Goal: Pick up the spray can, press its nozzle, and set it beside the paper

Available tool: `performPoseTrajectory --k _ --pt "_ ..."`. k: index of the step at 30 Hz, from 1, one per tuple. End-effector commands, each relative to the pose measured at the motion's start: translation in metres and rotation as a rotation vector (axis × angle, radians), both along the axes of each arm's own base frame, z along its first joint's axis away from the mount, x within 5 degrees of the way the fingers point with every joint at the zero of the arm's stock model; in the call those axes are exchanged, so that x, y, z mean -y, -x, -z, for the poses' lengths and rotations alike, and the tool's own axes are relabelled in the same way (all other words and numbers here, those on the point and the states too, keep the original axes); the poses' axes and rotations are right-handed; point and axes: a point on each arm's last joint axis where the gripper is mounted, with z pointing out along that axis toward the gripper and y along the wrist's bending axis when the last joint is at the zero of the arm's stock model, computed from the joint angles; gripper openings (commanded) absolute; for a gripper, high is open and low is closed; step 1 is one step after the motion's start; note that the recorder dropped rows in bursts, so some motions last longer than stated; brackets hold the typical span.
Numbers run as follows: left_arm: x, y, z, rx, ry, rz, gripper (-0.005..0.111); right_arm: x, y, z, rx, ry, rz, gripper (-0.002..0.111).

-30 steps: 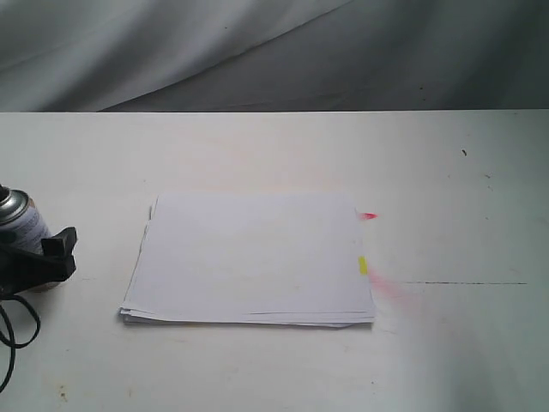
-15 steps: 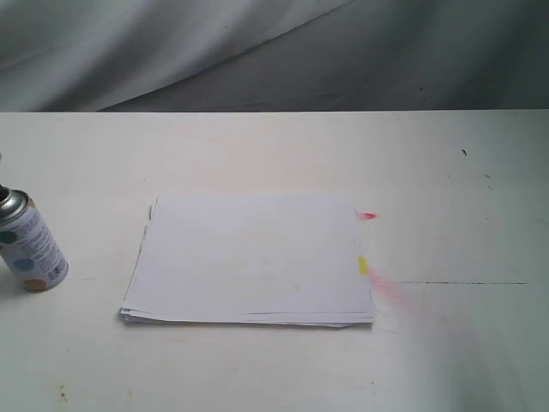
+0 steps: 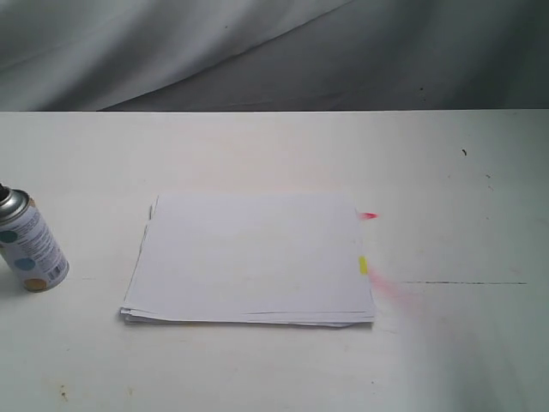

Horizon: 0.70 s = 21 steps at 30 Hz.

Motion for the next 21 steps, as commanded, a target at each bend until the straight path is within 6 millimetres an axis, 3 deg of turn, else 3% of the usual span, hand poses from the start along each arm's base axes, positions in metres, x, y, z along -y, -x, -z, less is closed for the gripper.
performPoseTrajectory --k 1,10,15,21 --pt "0.0 -0.002 0.003 -0.018 0.046 0.008 0.0 0.0 0.002 -0.001 0.007 -0.002 -0.002 0.0" --pt "0.0 -0.002 0.003 -0.014 0.045 0.009 0.0 0.001 0.007 -0.004 0.036 -0.01 -0.001 0.0" --pt "-0.001 -0.003 0.011 -0.079 0.059 0.004 0.0 0.007 0.035 -0.009 0.165 -0.091 0.02 0.0" --pt "-0.002 -0.008 0.029 -0.144 0.073 0.002 0.0 0.011 0.073 0.006 0.306 -0.047 -0.006 0.0"
